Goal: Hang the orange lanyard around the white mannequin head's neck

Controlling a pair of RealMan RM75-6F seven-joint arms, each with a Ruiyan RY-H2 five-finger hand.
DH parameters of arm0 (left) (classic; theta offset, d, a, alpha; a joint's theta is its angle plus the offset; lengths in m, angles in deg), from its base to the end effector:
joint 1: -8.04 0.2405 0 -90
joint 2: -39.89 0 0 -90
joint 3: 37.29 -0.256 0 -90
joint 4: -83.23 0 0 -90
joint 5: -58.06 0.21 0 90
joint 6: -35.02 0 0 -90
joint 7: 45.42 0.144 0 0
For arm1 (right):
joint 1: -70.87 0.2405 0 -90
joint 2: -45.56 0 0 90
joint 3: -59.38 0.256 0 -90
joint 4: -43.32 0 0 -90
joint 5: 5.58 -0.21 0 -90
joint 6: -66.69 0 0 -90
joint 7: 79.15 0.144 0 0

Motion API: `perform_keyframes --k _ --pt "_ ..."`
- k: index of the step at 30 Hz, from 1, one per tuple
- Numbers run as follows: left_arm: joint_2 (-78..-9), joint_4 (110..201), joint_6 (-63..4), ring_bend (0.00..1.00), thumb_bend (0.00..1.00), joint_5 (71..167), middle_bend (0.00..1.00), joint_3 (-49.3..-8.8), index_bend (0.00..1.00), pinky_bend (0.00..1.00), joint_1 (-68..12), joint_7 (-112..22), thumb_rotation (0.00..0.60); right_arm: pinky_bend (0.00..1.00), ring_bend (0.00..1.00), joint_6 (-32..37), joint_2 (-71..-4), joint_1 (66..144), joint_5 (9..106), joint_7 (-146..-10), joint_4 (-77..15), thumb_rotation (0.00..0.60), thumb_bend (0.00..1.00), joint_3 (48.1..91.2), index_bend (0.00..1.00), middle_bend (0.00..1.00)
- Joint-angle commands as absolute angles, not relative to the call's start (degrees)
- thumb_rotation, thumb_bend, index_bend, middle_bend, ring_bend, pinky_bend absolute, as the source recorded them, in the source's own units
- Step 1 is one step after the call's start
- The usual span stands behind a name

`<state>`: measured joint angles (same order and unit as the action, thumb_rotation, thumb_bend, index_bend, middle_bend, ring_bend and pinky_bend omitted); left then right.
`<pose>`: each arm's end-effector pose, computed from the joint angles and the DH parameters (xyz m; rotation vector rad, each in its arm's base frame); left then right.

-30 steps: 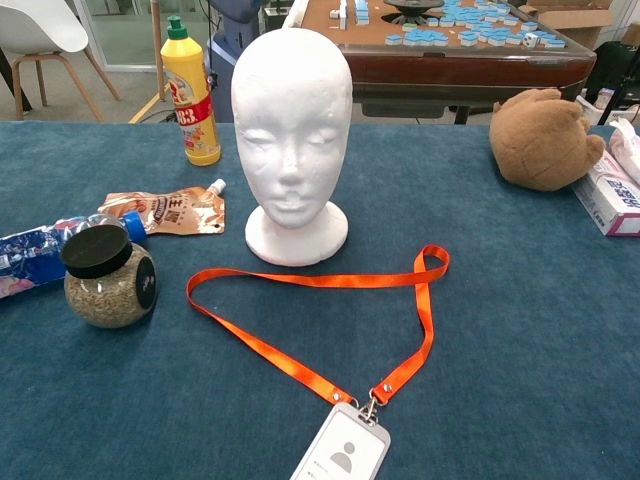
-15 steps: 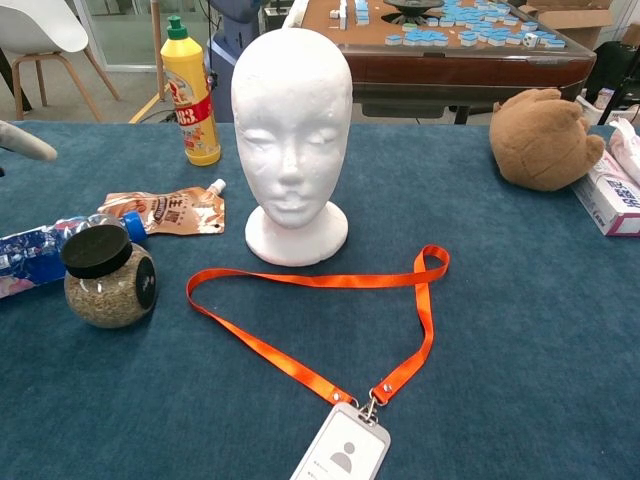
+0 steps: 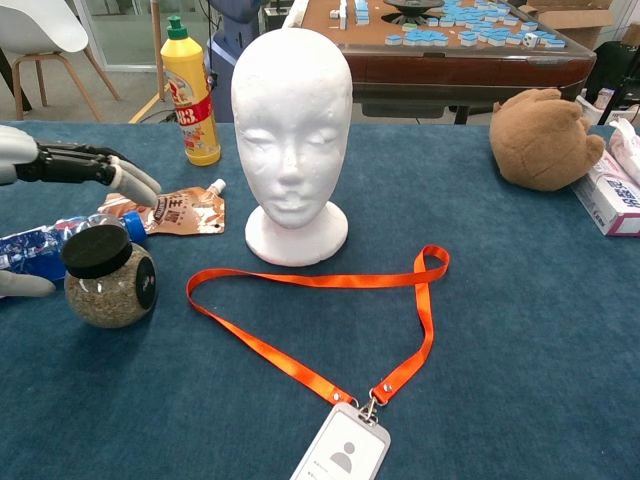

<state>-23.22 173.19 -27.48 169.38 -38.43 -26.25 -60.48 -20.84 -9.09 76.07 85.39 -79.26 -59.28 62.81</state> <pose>-0.1948 0.2702 0.0867 -2.2973 -0.7324 -1.0540 -0.2696 -0.1814 0.1956 1.4391 -0.8300 1.0046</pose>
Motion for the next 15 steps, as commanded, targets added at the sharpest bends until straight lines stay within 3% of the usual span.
perform_keyframes --k 1,15 --pt "-23.99 174.08 -25.16 0.02 0.2 168.33 0.1 -38.4 0.14 0.07 -28.07 -58.82 0.489 0.57 0.47 -20.86 -9.03 75.91 85.27 -79.02 -59.14 0.6 0.22 62.71 0.22 0.46" --pt "-26.58 176.75 -15.03 0.0 0.19 161.06 0.1 -37.56 0.15 0.04 -32.85 -47.43 0.405 0.57 0.47 -20.67 -9.22 75.21 84.47 -75.99 -56.94 0.6 0.22 62.34 0.22 0.46"
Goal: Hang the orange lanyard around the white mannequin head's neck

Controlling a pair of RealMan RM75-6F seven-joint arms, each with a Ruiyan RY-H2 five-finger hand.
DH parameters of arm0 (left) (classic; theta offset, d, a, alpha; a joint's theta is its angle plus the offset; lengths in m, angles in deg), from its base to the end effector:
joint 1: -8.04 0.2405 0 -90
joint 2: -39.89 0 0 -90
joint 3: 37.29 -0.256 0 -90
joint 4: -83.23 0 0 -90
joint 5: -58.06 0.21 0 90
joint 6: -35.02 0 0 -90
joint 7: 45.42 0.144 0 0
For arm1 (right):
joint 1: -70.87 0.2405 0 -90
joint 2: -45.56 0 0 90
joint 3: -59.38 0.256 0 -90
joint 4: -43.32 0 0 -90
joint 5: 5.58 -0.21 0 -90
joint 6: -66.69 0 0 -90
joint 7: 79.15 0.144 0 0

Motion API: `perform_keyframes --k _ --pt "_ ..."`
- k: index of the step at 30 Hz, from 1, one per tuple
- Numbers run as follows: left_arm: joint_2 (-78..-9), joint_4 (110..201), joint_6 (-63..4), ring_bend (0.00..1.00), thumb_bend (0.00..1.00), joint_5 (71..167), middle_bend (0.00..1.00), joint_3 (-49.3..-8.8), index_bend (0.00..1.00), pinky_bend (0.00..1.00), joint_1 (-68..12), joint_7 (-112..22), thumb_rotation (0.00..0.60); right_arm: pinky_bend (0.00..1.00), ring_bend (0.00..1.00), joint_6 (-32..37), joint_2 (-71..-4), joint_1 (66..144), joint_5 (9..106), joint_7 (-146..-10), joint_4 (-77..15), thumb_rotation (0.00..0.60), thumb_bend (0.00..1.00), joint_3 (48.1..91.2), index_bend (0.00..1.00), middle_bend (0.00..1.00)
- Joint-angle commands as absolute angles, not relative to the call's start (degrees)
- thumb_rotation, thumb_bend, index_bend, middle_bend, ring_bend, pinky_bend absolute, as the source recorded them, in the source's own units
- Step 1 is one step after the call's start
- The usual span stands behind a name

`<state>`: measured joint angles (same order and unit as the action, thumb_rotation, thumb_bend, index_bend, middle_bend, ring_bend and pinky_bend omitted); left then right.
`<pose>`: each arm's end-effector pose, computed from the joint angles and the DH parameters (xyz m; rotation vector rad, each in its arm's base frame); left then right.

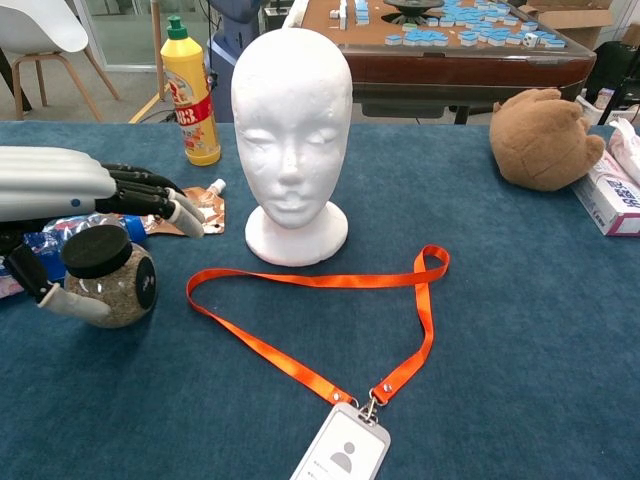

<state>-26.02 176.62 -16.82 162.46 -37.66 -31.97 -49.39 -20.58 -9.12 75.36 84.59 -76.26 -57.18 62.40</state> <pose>-0.1707 0.2840 0.0547 -2.3824 -0.6403 -0.8956 -0.2819 -0.1775 0.1979 1.4195 -0.8666 0.9912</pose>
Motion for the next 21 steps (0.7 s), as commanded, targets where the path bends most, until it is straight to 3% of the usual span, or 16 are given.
perform_keyframes --k 1,10,21 --pt "-26.68 176.78 -14.34 0.0 0.19 160.5 0.1 -37.55 0.15 0.04 -33.07 -46.5 0.398 0.57 0.47 -20.69 -9.27 75.12 84.41 -75.79 -56.77 0.6 0.22 62.29 0.22 0.46" --pt "-28.63 176.12 -10.85 0.0 0.19 155.77 0.11 -37.56 0.17 0.0 -34.18 -40.67 0.386 0.57 0.47 -20.96 -9.01 74.62 84.21 -74.75 -56.11 0.6 0.22 62.21 0.22 0.46" --pt "-30.78 173.71 -10.75 0.04 0.19 154.22 0.27 -38.06 0.31 0.0 -34.86 -33.74 0.386 0.57 0.47 -19.89 -8.59 74.81 83.98 -74.08 -55.85 0.6 0.22 62.06 0.22 0.46"
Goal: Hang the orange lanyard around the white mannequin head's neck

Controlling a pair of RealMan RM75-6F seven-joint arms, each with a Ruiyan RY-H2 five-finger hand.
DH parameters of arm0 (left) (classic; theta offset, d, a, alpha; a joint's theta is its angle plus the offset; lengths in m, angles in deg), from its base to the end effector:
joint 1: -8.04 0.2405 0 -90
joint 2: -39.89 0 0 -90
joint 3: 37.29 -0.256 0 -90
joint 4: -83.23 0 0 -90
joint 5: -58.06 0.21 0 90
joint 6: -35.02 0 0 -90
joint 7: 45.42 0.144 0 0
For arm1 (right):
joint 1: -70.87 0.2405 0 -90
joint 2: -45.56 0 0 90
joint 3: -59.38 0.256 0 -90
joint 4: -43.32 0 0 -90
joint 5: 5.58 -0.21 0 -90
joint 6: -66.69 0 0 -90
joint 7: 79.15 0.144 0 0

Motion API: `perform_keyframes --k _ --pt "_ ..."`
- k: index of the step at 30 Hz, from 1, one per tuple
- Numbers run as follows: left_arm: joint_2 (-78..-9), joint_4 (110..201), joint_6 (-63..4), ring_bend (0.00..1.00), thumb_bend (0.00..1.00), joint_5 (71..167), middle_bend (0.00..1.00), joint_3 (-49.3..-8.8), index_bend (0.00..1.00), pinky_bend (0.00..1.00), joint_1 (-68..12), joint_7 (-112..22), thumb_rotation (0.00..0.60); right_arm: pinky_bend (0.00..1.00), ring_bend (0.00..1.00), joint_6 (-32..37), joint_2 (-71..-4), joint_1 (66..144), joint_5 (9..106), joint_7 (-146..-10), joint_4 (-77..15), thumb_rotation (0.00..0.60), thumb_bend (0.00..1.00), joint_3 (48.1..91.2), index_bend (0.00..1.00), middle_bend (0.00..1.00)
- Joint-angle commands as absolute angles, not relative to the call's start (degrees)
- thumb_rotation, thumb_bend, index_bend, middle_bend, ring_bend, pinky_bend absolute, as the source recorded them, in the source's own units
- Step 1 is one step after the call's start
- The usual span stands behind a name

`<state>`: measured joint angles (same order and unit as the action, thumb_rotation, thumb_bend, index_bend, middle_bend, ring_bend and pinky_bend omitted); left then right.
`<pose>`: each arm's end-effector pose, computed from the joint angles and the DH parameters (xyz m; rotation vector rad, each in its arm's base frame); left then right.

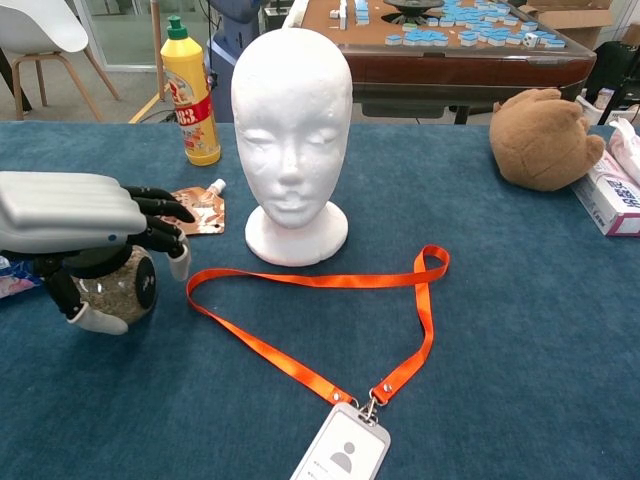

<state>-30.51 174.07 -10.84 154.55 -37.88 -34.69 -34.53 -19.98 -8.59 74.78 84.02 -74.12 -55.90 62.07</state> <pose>-0.1751 0.2972 0.0278 -2.4057 -0.4711 -0.6972 -0.2910 -0.1740 0.2013 1.4098 -0.8942 0.9713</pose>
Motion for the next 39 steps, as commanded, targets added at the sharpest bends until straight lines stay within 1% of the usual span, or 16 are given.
perform_keyframes --k 1,4,9,17,30,35,39 --pt "-30.87 173.52 -10.67 0.04 0.19 154.13 0.27 -38.12 0.31 0.0 -34.94 -33.09 0.385 0.57 0.47 -19.78 -8.58 74.85 83.96 -74.06 -55.84 0.6 0.22 62.05 0.22 0.46" --pt "-31.08 173.01 -10.58 0.06 0.19 153.75 0.29 -38.35 0.33 0.0 -34.97 -30.46 0.388 0.57 0.47 -19.56 -8.61 74.93 83.93 -74.06 -55.81 0.6 0.22 62.06 0.22 0.46" --pt "-31.02 173.76 -10.85 0.1 0.19 151.26 0.36 -38.49 0.39 0.0 -33.96 -25.41 0.387 0.57 0.47 -19.32 -8.6 75.02 83.92 -74.08 -55.82 0.6 0.22 62.06 0.22 0.46" --pt "-29.56 175.91 -11.74 0.17 0.18 149.23 0.44 -39.73 0.46 0.0 -32.49 -21.98 0.387 0.57 0.47 -19.23 -8.58 75.01 84.18 -74.07 -55.95 0.6 0.22 61.93 0.22 0.46" --pt "-25.6 177.6 -13.6 0.17 0.19 148.08 0.45 -42.93 0.46 0.0 -29.39 -18.03 0.386 0.57 0.47 -19.12 -8.69 75.16 84.54 -74.16 -56.1 0.6 0.22 61.92 0.22 0.46" --pt "-24.6 177.57 -13.9 0.17 0.18 147.01 0.45 -43.61 0.46 0.0 -28.36 -16.97 0.385 0.57 0.47 -19.04 -8.82 75.31 84.8 -74.14 -56.09 0.6 0.22 61.93 0.22 0.46" --pt "-23.71 179.39 -15.36 0.17 0.19 147.31 0.45 -43.62 0.46 0.0 -27.65 -17.67 0.378 0.57 0.47 -19.17 -8.82 75.3 84.91 -74.22 -56.15 0.6 0.22 61.93 0.22 0.46"
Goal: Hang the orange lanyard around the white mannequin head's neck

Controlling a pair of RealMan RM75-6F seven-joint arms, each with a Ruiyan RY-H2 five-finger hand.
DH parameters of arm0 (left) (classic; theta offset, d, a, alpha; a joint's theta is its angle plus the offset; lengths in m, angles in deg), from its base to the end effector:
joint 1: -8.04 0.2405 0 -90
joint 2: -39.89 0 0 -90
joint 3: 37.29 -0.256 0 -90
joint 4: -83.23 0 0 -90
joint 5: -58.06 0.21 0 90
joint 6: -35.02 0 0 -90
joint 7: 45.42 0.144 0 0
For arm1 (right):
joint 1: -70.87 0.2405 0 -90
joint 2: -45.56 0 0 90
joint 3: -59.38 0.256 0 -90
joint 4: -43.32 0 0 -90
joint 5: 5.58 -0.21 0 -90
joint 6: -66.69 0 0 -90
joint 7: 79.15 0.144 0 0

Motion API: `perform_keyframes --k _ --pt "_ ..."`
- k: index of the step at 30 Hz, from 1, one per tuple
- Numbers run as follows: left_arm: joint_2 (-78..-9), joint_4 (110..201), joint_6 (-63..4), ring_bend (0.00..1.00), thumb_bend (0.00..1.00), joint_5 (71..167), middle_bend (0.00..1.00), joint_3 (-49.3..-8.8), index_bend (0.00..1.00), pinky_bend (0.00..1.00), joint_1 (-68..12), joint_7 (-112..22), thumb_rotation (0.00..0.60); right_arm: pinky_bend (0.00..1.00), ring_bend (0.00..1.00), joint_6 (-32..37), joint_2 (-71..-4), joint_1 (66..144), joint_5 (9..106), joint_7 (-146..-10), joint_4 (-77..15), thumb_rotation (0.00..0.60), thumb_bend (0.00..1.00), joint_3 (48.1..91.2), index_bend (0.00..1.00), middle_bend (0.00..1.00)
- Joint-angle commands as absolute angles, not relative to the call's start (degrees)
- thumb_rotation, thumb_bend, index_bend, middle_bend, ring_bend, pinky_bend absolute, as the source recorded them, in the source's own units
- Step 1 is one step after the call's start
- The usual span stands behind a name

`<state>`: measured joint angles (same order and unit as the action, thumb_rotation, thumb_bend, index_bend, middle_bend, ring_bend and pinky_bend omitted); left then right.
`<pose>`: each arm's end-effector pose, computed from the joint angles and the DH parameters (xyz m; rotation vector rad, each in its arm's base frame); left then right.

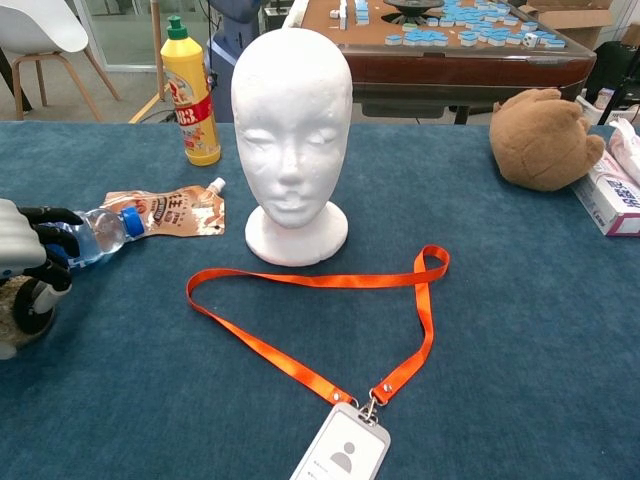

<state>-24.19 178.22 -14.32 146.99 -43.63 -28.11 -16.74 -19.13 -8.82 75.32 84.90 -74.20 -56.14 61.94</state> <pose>-0.2344 0.2643 0.0602 -2.3169 -0.3749 -0.4031 -0.2876 -0.1760 0.1965 1.4359 -0.9011 0.9790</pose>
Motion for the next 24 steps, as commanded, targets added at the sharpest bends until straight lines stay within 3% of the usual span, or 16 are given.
perform_keyframes --k 1,6,9,11,13,16,18,24 --pt "-23.62 179.87 -16.0 0.17 0.19 147.7 0.45 -43.54 0.46 0.0 -27.48 -18.57 0.371 0.57 0.47 -19.19 -8.82 75.28 84.9 -74.24 -56.16 0.6 0.22 61.92 0.22 0.46" --pt "-24.94 179.46 -21.26 0.21 0.19 150.9 0.45 -42.36 0.46 0.05 -26.41 -23.08 0.365 0.57 0.47 -19.34 -8.81 75.18 84.87 -74.31 -56.2 0.6 0.22 61.91 0.22 0.46" --pt "-26.2 179.05 -22.91 0.3 0.19 150.17 0.47 -40.99 0.45 0.16 -26.03 -25.42 0.384 0.57 0.47 -19.55 -8.75 75.11 84.95 -74.37 -56.35 0.6 0.22 61.95 0.22 0.46" --pt "-26.77 179.14 -23.19 0.39 0.19 148.72 0.5 -39.72 0.43 0.24 -26.11 -25.94 0.416 0.57 0.47 -19.59 -8.79 75.12 85.03 -74.43 -56.4 0.6 0.22 61.94 0.22 0.46" --pt "-26.79 180.12 -21.95 0.52 0.19 146.14 0.55 -38.74 0.4 0.42 -26.46 -25.43 0.472 0.57 0.47 -19.58 -8.86 75.15 85.1 -74.46 -56.45 0.6 0.22 61.93 0.22 0.46" --pt "-26.91 182.34 -19.24 0.61 0.19 141.12 0.62 -37.14 0.38 0.68 -27.33 -25.64 0.565 0.57 0.47 -19.7 -9.02 75.15 85.33 -74.49 -56.48 0.6 0.22 61.9 0.22 0.46" --pt "-27.35 183.05 -17.76 0.69 0.19 138.04 0.69 -36.18 0.37 0.79 -27.94 -25.63 0.6 0.57 0.47 -19.63 -9.13 75.12 85.27 -74.53 -56.39 0.6 0.22 61.84 0.22 0.46" --pt "-30.24 182.86 -14.74 0.81 0.19 129.02 0.82 -34.15 0.33 0.88 -29.59 -23.96 0.6 0.57 0.47 -19.68 -9.04 75.04 85.17 -74.54 -56.4 0.6 0.22 61.83 0.22 0.46"
